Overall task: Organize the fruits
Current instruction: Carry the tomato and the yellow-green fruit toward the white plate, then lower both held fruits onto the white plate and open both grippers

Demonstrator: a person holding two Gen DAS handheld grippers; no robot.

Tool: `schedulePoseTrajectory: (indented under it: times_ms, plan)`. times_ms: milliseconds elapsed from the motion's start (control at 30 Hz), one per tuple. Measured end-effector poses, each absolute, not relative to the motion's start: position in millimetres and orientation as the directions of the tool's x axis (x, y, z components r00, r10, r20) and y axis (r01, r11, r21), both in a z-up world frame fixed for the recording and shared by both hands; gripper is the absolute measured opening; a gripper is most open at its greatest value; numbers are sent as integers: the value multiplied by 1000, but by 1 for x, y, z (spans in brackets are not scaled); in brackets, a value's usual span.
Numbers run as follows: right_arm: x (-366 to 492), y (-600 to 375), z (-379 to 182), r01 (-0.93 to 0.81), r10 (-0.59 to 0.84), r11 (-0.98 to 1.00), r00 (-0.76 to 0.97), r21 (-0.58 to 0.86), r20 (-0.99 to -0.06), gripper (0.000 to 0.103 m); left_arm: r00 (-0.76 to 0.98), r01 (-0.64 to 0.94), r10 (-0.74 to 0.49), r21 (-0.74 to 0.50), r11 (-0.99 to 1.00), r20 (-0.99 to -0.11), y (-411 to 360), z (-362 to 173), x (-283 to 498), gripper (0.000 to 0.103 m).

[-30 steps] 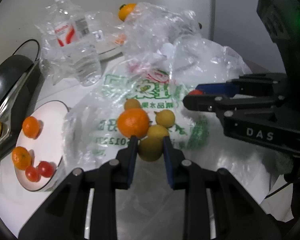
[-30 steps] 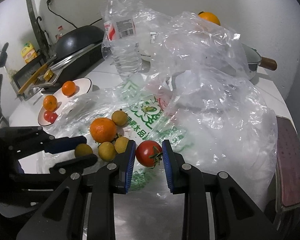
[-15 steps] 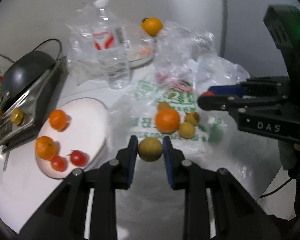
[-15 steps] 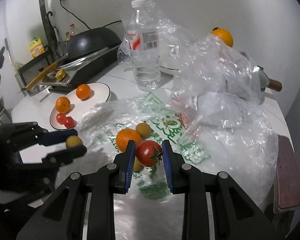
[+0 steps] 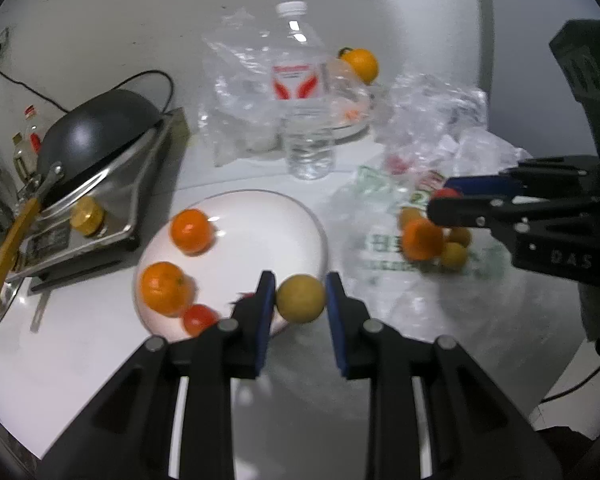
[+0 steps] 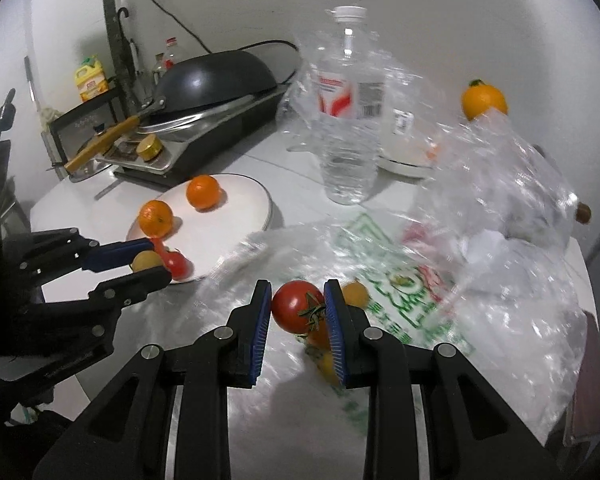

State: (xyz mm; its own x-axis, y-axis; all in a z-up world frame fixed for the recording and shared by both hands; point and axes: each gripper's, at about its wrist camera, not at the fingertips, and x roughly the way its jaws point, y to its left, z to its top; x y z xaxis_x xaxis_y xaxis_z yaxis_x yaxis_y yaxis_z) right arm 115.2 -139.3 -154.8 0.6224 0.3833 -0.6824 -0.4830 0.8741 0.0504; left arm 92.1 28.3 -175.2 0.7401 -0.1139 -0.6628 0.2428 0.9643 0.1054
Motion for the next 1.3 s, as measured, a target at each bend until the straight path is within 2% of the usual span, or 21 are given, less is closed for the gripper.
schedulePoseTrajectory:
  times_ms: [867, 1167, 1300]
  plan:
    - [167, -66, -161, -567, 418, 823, 556, 40, -718, 29, 763, 158, 2, 189, 969, -646, 81, -197, 164, 27]
    - [192, -47, -173, -587, 416, 809, 526, 37, -742, 29, 748, 133, 12, 167, 977, -664, 94, -203, 184, 28]
    - [200, -34, -178, -602, 414, 798, 507, 33, -755, 29, 753, 126, -17, 118, 985, -658, 107, -197, 180, 30]
